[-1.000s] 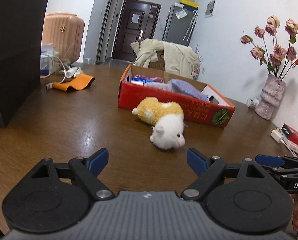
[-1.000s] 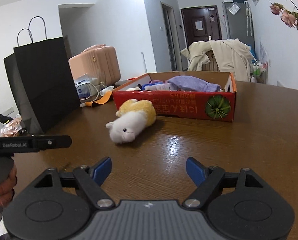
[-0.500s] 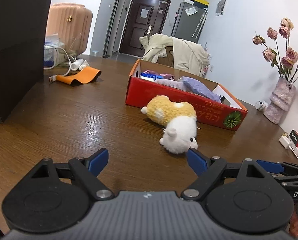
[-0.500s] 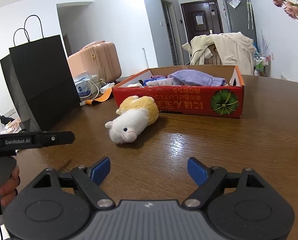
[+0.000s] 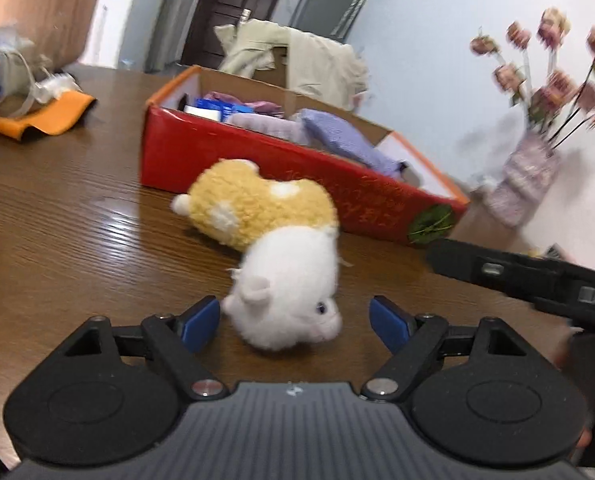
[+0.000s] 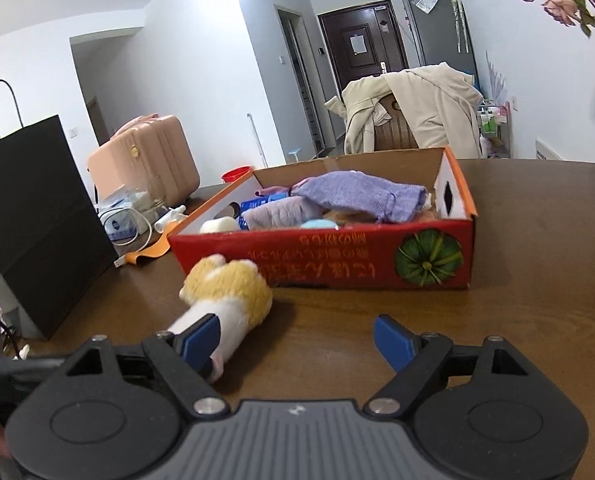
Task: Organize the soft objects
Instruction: 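Close both tools on the yellow-and-white plush hamster and lift it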
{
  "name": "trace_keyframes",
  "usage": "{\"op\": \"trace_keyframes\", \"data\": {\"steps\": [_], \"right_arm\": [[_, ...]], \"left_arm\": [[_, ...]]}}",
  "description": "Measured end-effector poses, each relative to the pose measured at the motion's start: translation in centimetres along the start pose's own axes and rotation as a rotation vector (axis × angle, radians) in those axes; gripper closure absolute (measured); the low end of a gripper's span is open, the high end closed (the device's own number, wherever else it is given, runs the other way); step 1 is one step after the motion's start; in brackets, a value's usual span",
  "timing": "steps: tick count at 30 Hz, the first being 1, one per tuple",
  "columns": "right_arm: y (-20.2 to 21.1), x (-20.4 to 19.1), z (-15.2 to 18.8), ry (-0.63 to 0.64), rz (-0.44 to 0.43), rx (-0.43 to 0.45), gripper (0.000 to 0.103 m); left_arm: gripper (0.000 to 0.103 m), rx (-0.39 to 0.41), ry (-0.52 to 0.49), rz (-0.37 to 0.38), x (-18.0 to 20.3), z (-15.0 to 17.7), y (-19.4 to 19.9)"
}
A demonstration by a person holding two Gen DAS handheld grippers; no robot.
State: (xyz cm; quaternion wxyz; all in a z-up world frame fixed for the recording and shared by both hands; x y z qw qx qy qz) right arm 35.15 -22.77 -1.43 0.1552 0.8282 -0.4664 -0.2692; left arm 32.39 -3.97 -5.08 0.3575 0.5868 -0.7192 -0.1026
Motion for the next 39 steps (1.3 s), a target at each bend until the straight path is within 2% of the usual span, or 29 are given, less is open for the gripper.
{"op": "trace_keyframes", "data": {"steps": [3,7,11,13,14,16,17,19,21,26,28,30,34,39], "right_arm": [[-1.9,-0.8,-0.7,0.006,-0.026,-0.016,0.019],[-4.8,-2.8,-1.0,-0.002,-0.088,-0.048,0.019],[-7.0,-4.7,-0.2,0.02,-0.128,-0.092,0.02],[-7.6,-5.1,0.3,0.034,-0.125,-0.111,0.022],[-7.8,-5.3,0.5,0.033,-0.128,-0.122,0.024],[-8.0,-5.5,1.0,0.04,-0.137,-0.152,0.041],[-8.0,-5.6,1.3,0.044,-0.142,-0.166,0.044],[-7.3,-5.5,1.7,0.053,-0.146,-0.172,0.049],[-6.1,-5.1,2.2,0.048,-0.152,-0.174,0.049],[-2.7,-3.4,3.7,0.025,-0.114,-0.167,0.049],[-1.6,-2.9,4.2,0.018,-0.098,-0.162,0.049],[-0.7,-2.5,4.6,0.022,-0.079,-0.154,0.049],[1.1,-2.1,5.3,0.027,-0.071,-0.143,0.051],[3.7,-1.7,5.9,0.022,-0.073,-0.11,0.053]], "left_arm": [[0.02,-0.016,0.035,0.131,-0.3,0.1,0.4],[0.023,-0.034,-0.016,0.213,-0.4,0.7,1.3],[0.023,-0.002,-0.041,0.184,-2.1,0.3,2.9],[0.021,0.009,-0.039,0.098,-3.6,-0.1,3.1],[0.022,0.006,-0.041,0.028,-4.5,-0.3,3.0],[0.026,0.025,-0.022,-0.057,-5.8,-1.0,2.8],[0.029,0.03,-0.009,-0.074,-6.2,-1.3,2.7],[0.031,0.058,-0.007,-0.065,-6.3,-2.1,2.7],[0.033,0.078,-0.023,-0.048,-5.5,-2.6,2.5],[0.043,0.055,-0.094,0.036,-2.0,-1.8,0.1],[0.061,0.053,-0.118,0.085,-0.8,-1.2,0.4],[0.068,0.044,-0.126,0.143,0.2,-0.7,0.8],[0.068,0.041,-0.138,0.143,1.7,0.5,1.5],[0.068,0.052,-0.127,0.18,3.4,0.8,3.0]]}}
Point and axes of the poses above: each gripper's, at about its wrist camera, not at the fingertips, and y roughly against the way its jaws point, x to its right, z to its underside, the point moved 5 cm from there along -y, roughly the way its jaws point, and after that the axes turned 1 degree about y, right-handed, at the moved point
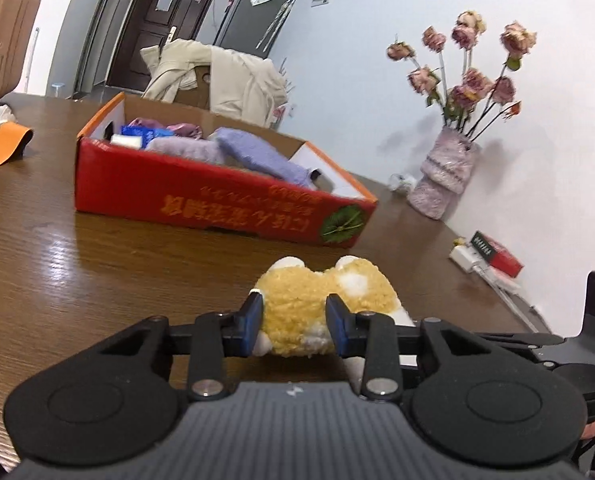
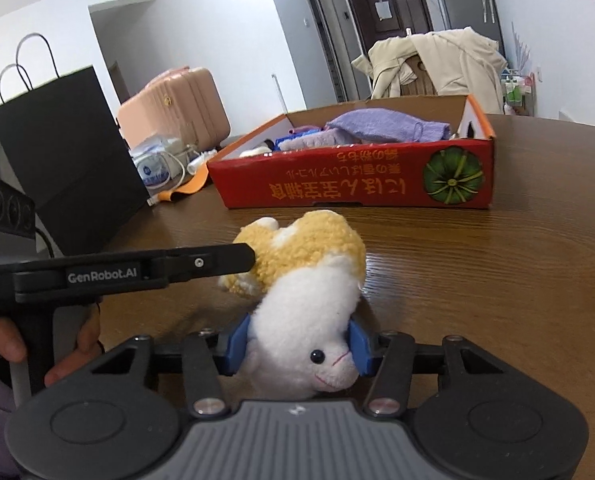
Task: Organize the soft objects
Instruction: 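Close both tools on the yellow-and-white plush hamster and lift it, then carry the plush hamster into the box and open both tools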
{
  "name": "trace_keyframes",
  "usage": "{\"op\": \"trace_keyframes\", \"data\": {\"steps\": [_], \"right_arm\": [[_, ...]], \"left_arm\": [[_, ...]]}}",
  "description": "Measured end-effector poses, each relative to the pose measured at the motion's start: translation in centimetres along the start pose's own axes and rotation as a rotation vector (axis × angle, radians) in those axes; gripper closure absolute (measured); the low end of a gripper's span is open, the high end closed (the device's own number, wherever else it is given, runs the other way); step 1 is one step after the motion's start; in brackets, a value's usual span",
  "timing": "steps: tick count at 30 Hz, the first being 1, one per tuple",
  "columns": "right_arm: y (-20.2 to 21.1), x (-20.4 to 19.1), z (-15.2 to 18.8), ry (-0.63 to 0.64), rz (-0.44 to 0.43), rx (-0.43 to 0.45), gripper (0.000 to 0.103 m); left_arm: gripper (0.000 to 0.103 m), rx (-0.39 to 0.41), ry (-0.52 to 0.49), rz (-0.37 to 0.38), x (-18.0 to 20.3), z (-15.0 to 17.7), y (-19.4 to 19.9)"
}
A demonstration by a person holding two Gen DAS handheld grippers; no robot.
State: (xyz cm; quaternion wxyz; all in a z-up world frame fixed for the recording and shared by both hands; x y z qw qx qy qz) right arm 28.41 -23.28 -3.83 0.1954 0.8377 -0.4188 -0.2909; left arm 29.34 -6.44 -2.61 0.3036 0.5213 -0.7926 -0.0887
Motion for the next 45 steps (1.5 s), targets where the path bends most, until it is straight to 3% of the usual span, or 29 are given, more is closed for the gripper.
{"op": "trace_keyframes", "data": {"steps": [5,9,12,21,26,30,33,35,37,45], "right_arm": [[3.0,0.6,-1.3,0.006,0.004,0.079,0.053],[3.8,2.0,-4.6,0.025,0.018,0.137,0.053],[3.1,3.8,-8.4,0.022,0.033,0.181,0.053],[-4.7,10.1,-19.5,-0.048,0.093,0.209,0.054],[-11.6,14.0,-22.2,-0.139,0.141,0.128,0.055],[-15.9,15.2,-21.8,-0.114,0.261,0.031,0.055],[-17.1,15.1,-21.5,-0.062,0.329,0.013,0.051],[-17.6,14.7,-21.5,-0.055,0.324,0.009,0.043],[-17.5,14.3,-21.5,-0.072,0.281,0.002,0.029],[-11.3,12.9,-23.1,-0.057,0.284,0.097,0.028]], "left_arm": [[0.068,0.054,-0.065,0.041,2.3,-3.2,-0.1],[0.068,0.083,-0.11,0.075,3.1,-7.8,-2.5],[0.068,0.082,-0.083,0.093,2.4,-11.8,-5.7],[0.068,0.004,-0.018,0.016,-1.7,-21.3,-17.9],[0.065,-0.058,-0.016,-0.119,-4.9,-21.5,-22.9],[0.058,-0.055,-0.046,-0.136,-6.7,-20.6,-21.6],[0.055,-0.039,-0.079,-0.169,-7.2,-20.4,-20.0],[0.054,-0.031,-0.092,-0.192,-7.3,-20.3,-18.6],[0.051,-0.02,-0.099,-0.208,-7.3,-20.4,-17.3],[0.043,0.047,-0.126,-0.247,-6.3,-21.2,-9.9]]}}
Point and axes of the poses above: each gripper's, at about its wrist camera, not at the fingertips, and y roughly against the way its jaws point, x to its right, z to its underside, the point moved 5 cm from there along -y, roughly the way its jaws point, and after that the axes turned 1 degree about y, right-handed, at the moved point
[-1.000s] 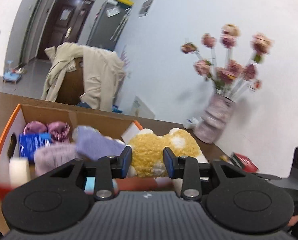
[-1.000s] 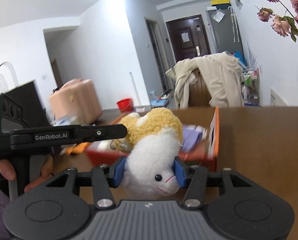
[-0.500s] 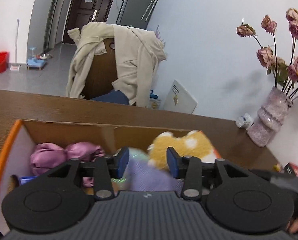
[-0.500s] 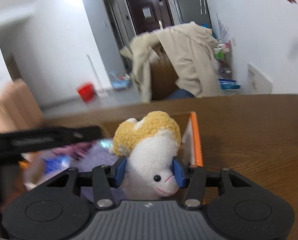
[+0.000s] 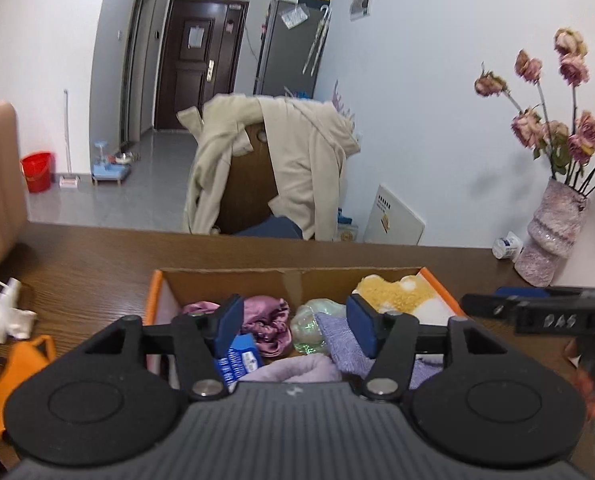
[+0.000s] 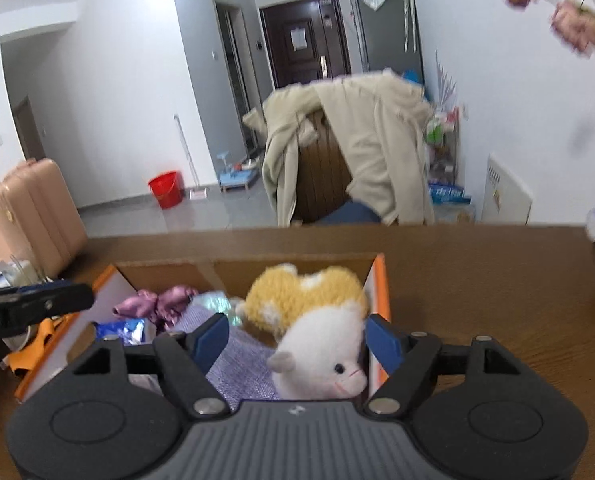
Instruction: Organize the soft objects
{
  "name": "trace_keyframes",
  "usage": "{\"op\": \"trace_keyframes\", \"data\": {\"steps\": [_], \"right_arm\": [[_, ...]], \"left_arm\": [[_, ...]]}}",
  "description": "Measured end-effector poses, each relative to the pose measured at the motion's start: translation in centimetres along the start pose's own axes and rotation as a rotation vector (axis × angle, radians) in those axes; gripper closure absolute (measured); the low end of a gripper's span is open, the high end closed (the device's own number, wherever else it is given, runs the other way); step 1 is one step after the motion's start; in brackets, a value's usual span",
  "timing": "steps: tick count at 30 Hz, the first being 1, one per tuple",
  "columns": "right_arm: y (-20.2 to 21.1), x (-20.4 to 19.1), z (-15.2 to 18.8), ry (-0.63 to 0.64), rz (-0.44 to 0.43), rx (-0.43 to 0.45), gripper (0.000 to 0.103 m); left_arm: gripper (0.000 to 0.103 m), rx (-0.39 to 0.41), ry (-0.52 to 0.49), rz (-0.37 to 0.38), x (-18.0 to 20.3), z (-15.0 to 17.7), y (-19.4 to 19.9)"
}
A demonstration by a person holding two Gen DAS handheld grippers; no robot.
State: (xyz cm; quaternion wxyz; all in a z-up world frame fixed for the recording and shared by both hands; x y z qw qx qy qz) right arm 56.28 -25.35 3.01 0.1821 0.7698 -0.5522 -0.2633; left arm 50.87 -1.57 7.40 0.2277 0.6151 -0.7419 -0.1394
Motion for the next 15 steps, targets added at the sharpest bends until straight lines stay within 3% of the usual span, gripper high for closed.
{"op": "trace_keyframes", "data": {"steps": [6,12,15], "right_arm": [[6.5,-0.1,-1.0,0.011,0.007,0.072,0.023],[12.5,-1.5,0.1,0.061,0.018,0.119,0.021],[14.6,-2.2,1.5,0.075,0.028,0.145,0.016]], "left_arm": [[0.036,0.065,-0.019,-0.013,0.1,0.2,6.5],[0.032,0.11,-0.019,-0.045,-0.2,2.5,12.1],[0.021,0.149,-0.011,-0.087,-0.3,4.3,15.0]]}}
Point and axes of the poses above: each gripper's, at about its wrist camera, not at the fingertips, and y roughly against the way its jaws point, x to its right, z to its underside, the point moved 5 cm from there along -y, roughly the way its jaws point, and after that the axes turned 1 degree about y, right-handed, at the moved point
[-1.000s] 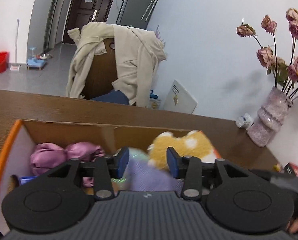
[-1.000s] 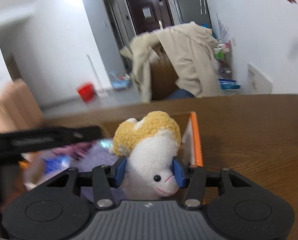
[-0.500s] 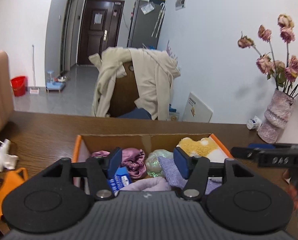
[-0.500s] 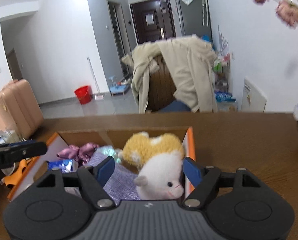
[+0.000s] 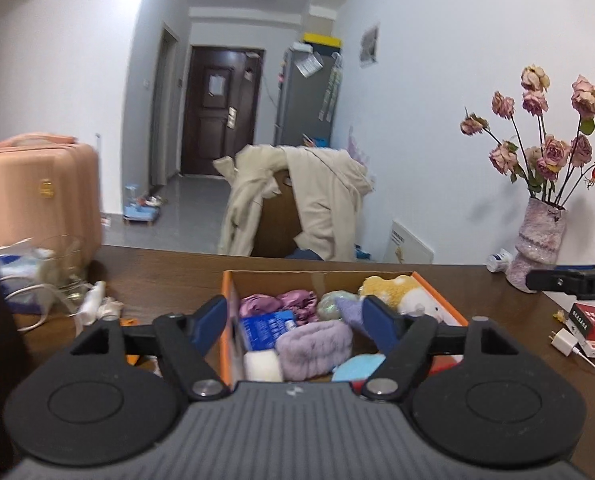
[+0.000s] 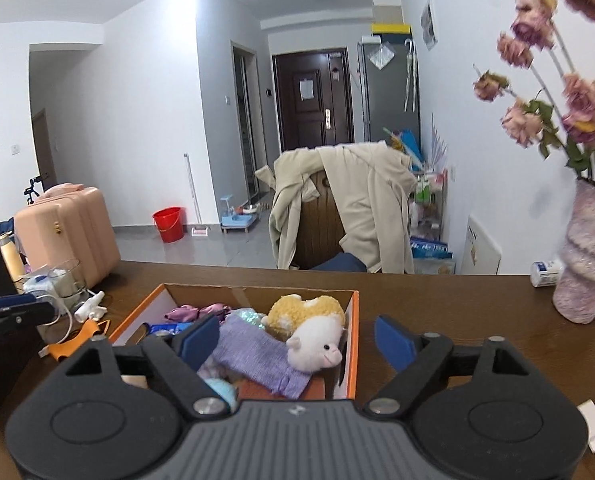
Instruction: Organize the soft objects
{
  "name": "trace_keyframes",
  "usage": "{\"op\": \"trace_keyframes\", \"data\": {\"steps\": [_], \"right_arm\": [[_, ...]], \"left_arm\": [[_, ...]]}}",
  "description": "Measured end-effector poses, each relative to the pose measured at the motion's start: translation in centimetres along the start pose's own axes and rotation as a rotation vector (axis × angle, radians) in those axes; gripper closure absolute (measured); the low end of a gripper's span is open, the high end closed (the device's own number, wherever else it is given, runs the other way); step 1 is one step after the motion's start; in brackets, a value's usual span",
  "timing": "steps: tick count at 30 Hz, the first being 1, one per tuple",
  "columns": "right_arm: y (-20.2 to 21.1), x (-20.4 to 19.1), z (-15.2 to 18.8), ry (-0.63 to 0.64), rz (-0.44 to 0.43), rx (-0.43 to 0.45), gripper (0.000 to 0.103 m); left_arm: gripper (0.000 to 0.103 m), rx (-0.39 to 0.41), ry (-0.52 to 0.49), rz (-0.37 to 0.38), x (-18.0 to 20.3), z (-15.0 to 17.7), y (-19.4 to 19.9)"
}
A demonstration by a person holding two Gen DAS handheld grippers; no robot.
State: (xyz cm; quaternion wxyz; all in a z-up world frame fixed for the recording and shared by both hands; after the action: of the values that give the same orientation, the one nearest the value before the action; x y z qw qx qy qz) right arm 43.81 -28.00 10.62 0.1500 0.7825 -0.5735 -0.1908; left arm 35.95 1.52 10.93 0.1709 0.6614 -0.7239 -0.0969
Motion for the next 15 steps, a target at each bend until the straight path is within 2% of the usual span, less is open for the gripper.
{"op": "trace_keyframes", "data": {"steps": [7,15], "right_arm": [[5.5,-2.3,5.1,0.06,-0.012,0.038,0.014],[12.2,-5.5,11.7,0.078,-0.011,0.09,0.013]], "left_arm": [[0.005,0.057,0.003,-0.104,0.3,5.1,7.3],[0.0,0.147,0.018,-0.124,1.5,10.6,16.4]]}}
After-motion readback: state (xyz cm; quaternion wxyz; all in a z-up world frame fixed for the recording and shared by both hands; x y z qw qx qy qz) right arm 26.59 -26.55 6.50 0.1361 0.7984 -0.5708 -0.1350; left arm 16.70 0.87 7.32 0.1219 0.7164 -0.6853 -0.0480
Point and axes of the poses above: each gripper's, at about its wrist camera, not at the fingertips, and y roughly against the way its jaws point, x to its right, z to its underside, the point moved 5 cm from there along -y, roughly the way its jaws point, and after that the axes turned 1 degree about y, right-handed, at the moved point
